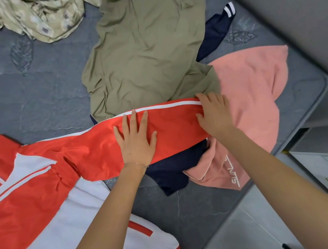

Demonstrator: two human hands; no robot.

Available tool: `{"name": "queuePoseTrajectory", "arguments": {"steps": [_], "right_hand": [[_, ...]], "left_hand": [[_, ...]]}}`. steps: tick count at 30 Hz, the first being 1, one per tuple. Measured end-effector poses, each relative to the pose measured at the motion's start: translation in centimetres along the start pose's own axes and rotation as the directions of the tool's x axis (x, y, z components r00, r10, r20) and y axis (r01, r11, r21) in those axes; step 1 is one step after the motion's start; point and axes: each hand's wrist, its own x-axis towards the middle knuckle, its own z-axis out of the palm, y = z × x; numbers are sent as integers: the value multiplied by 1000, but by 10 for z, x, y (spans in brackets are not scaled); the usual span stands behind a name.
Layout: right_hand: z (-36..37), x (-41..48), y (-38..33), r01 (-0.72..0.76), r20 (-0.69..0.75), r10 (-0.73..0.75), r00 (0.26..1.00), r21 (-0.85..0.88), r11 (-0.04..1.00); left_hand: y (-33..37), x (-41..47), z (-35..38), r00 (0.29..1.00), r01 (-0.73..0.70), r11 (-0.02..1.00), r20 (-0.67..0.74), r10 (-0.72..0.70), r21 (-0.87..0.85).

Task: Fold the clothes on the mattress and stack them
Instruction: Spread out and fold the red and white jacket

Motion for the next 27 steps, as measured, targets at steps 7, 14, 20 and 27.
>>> {"name": "queuePoseTrajectory", "arguments": {"steps": [7, 14, 20, 27], "right_hand": [[-11, -3, -7, 146, -10, -146, 989, 169, 975], [-25, -24, -73, -89, 288, -198, 937, 743, 663], [-12, -56, -154, -224, 320, -150, 936, 866, 448], [18, -106, -240, -254, 393, -259, 882, 862, 439]], "left_hand": [[-2, -8, -3, 998, -49, 969, -57, 36, -243], [-12, -49, -19, 988, -157, 696, -99, 123, -701], [-43, -89, -52, 992, 124, 192, 118, -44, -973], [-117, -141, -56, 976, 150, 326, 88, -198, -934]]}}
